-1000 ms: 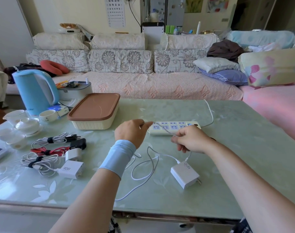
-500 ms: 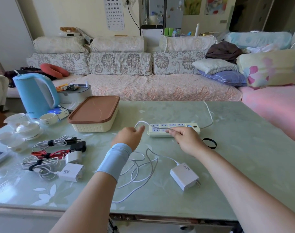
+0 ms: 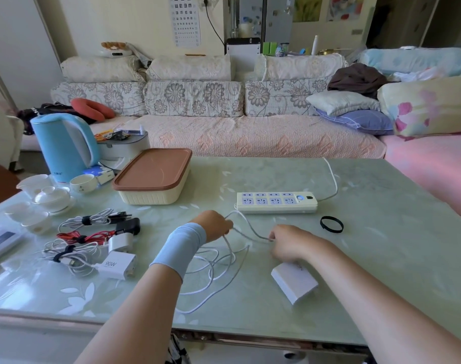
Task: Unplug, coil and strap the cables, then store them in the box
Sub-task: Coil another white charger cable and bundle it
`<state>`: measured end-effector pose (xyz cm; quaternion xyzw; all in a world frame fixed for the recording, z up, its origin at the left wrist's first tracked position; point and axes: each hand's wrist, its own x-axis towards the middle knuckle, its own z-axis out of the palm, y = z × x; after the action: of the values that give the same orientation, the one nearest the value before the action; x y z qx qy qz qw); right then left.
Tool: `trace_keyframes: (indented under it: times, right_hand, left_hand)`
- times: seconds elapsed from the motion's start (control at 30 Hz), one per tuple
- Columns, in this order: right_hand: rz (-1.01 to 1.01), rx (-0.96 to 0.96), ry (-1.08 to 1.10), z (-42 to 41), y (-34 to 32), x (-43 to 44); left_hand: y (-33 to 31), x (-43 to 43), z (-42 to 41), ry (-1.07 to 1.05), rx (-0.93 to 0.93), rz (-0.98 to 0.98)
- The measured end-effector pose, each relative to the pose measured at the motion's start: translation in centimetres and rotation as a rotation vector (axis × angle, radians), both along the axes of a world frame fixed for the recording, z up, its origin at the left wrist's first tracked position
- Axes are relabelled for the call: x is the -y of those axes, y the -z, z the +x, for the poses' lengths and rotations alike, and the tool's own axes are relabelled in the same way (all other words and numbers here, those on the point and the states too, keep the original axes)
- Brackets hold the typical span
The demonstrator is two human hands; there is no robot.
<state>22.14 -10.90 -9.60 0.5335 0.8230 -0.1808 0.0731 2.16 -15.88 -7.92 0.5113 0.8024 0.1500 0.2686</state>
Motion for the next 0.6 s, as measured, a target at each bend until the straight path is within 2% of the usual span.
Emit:
trace_keyframes:
  times: [0.07,0.13,0.17,0.3,0.37,0.4,0.47,0.5,0.53,0.6]
  right_hand:
    - [-0.041,-0.122,0.009,0.1,-0.2,-0.5]
    - [-0.088,-0.298,0.022,0.6,-0.7,-0.9]
    - [-0.123,-0.396,0.035,0.9,-0.9,-1.1]
    - [-0.204,-0.668,0.029,1.9,-1.5,-1.1]
    - [-0.236,-0.74,0.028,1.7,-1.5,-1.0]
    - [-0.252,-0.76,0.025,1.6,-1.6,-0.9]
    - [-0.266,-0.764,0.024,1.4,-1.7,-0.9]
    - [-0.267,-0.768,0.032,1.3,-1.6,-1.0]
    - [-0.265,-0.779,0.043,1.3,-1.6,-1.2]
    - [-0.27,-0.834,0.082,1.4,-1.6,-1.4]
  left_hand:
    - [-0.8,0.2,-0.5,-0.079,0.164,0.16]
    - [-1.5,0.5,-1.4,-0.113,0.127,0.244]
    - [-1.7,0.7,-1.9,-0.106,0.065,0.223]
    - [-1.2,1.0,-2.8,-0.028,-0.255,-0.135]
    - [-1.1,0.5,-2.2,0.027,-0.257,-0.05]
    - [-1.4,0.2,-1.6,0.046,-0.16,0.078]
    - [-2.5,0.1,0.0,-0.021,0.294,0.35]
    - [-3.2,0.2,0.9,-0.051,0.521,0.394]
    - [-3.7,0.4,1.8,-0.061,0.665,0.373]
    - [-3.7,0.5,2.8,-0.002,0.713,0.255]
